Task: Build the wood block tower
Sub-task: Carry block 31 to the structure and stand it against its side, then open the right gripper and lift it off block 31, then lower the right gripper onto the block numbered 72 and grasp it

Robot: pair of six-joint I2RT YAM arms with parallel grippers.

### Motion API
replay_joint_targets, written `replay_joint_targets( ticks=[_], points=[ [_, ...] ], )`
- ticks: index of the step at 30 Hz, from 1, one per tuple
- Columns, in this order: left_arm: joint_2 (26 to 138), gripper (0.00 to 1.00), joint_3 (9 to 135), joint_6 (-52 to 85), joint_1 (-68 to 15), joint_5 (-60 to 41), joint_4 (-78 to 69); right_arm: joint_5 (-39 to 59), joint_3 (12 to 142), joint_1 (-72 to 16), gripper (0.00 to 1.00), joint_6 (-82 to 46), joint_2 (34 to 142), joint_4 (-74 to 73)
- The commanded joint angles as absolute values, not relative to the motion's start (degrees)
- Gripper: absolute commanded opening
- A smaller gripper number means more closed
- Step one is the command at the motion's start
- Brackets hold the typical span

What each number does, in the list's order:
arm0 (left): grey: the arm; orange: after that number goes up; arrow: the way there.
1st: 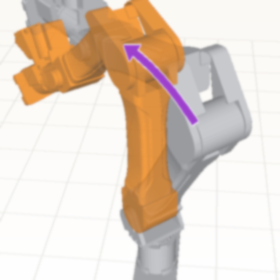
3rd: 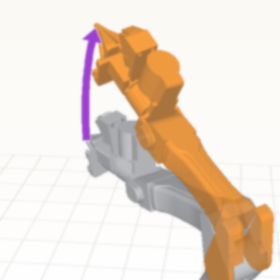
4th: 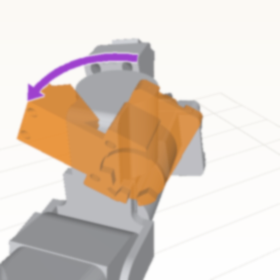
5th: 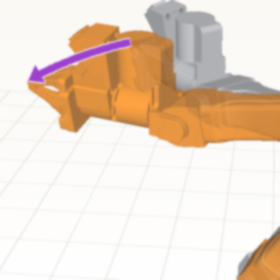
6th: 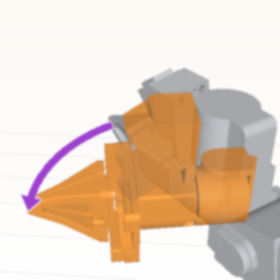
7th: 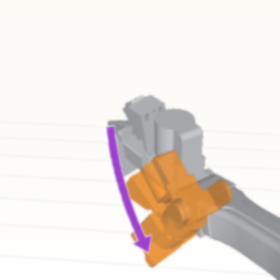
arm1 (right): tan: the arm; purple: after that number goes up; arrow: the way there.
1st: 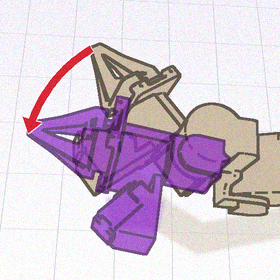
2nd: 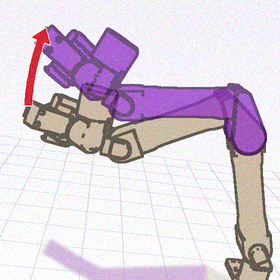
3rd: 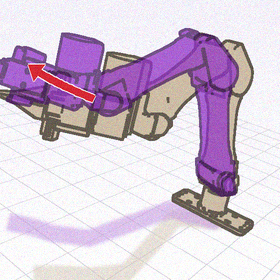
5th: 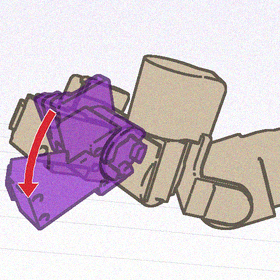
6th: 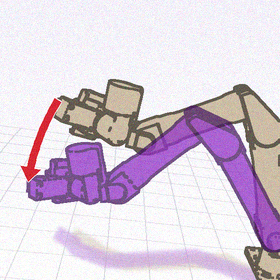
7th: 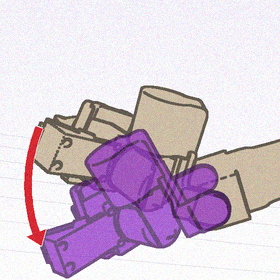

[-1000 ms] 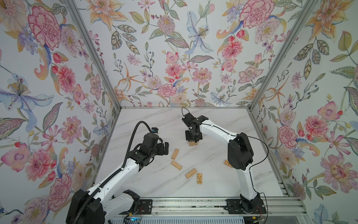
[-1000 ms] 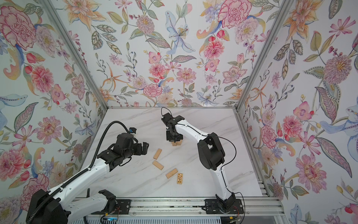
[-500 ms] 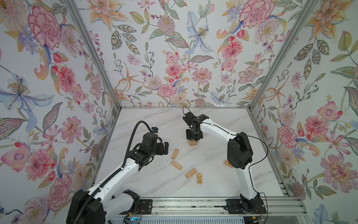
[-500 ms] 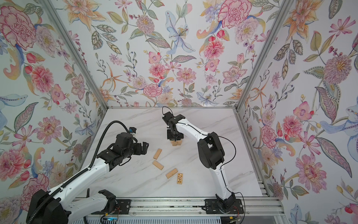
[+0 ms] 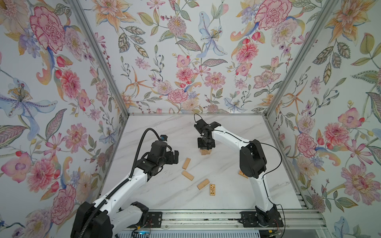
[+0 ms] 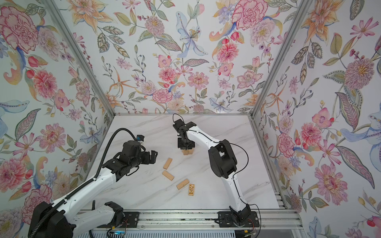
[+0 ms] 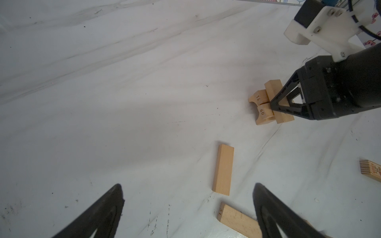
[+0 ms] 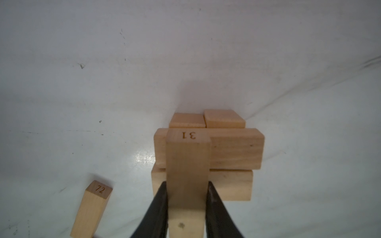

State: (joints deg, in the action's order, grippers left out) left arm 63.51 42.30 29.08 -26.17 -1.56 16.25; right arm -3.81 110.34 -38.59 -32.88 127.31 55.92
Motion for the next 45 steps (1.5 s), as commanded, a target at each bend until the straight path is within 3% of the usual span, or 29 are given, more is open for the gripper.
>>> replay_joint_targets(
  ticks=[1,6,12,26,45],
  points=[
    [63.6,0.99,43.6,27.8,-25.3,-2.6,16.9,-3.5,112.4,-38.3,0.29,-33.7,128.5,57.2],
    [63.4,0.99,43.6,27.6,-25.1,-2.9,17.0,-3.4,113.4,-38.2,0.32,-33.7,129.1,57.7],
    [62.9,0.99,43.6,27.4,-24.7,-3.0,17.1,-3.6,114.1,-38.3,0.53,-33.8,127.8,58.1],
    [57.5,0.99,39.1,30.3,-24.6,-3.7,18.1,-4.4,110.6,-44.4,0.61,-41.8,118.5,61.3],
    [42.3,0.99,34.1,36.7,-24.5,0.2,26.2,-5.8,117.6,-55.1,0.64,-51.3,131.2,61.3]
  ],
)
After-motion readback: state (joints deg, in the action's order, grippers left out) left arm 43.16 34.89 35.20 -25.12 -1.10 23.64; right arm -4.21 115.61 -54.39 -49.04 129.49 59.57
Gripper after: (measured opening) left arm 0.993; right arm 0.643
